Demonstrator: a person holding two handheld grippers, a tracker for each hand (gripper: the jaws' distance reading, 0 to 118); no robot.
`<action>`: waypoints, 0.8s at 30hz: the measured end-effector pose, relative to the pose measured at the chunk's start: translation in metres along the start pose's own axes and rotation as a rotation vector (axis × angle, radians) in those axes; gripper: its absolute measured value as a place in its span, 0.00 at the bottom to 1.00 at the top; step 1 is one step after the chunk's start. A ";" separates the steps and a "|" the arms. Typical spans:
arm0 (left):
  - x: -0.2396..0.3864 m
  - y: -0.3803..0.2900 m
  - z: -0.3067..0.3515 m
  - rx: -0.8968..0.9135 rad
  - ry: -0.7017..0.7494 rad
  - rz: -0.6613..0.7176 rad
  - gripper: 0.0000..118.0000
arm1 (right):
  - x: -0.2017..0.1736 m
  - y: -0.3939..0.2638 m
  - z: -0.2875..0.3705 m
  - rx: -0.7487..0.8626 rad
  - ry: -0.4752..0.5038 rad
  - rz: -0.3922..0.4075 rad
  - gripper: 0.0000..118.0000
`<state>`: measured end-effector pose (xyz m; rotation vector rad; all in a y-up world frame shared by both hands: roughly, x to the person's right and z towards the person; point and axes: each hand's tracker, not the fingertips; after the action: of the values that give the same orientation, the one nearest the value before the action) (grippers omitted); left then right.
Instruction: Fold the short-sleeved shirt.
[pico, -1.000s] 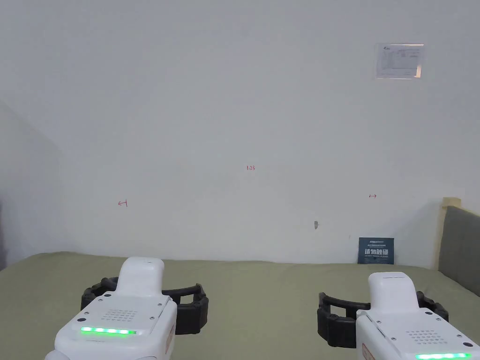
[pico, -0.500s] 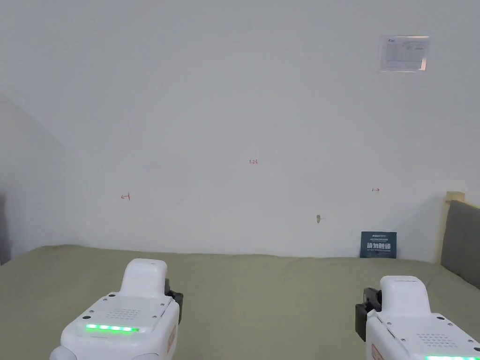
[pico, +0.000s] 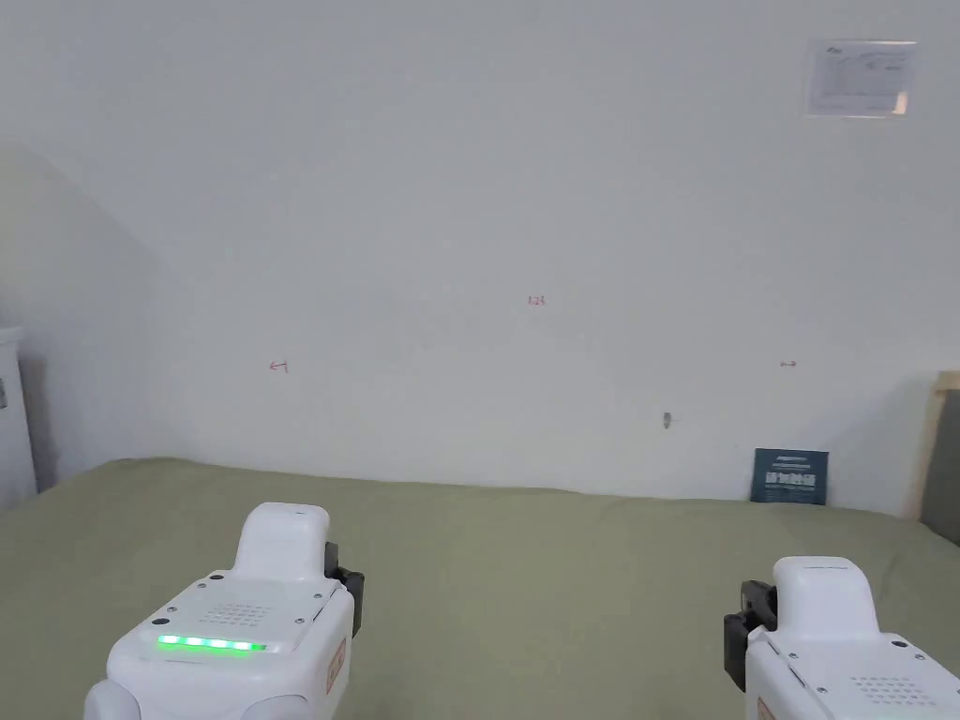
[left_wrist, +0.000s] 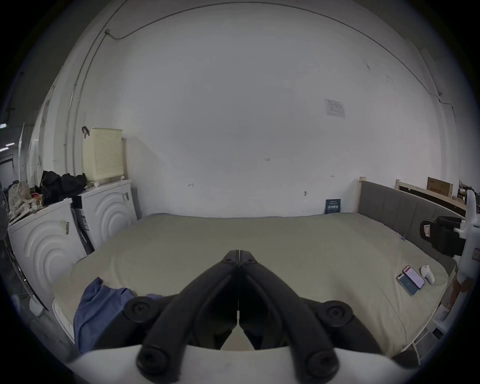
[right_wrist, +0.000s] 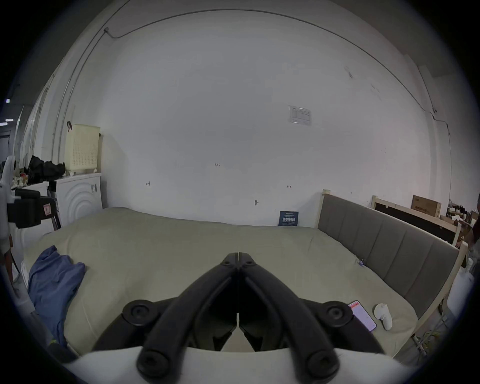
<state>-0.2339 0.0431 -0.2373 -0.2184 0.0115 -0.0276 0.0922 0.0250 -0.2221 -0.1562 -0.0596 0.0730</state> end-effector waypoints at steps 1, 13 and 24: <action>-0.010 -0.001 0.002 -0.001 0.023 0.002 0.00 | -0.007 0.000 -0.004 -0.002 0.013 -0.002 0.00; -0.174 -0.025 0.064 -0.052 0.419 0.069 0.00 | -0.185 0.002 -0.035 0.000 0.445 -0.008 0.00; -0.252 -0.059 0.095 -0.126 0.588 0.105 0.00 | -0.265 -0.008 -0.037 -0.019 0.593 0.021 0.00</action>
<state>-0.4864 0.0132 -0.1294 -0.3289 0.6111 0.0148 -0.1684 -0.0092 -0.2716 -0.1924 0.5326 0.0452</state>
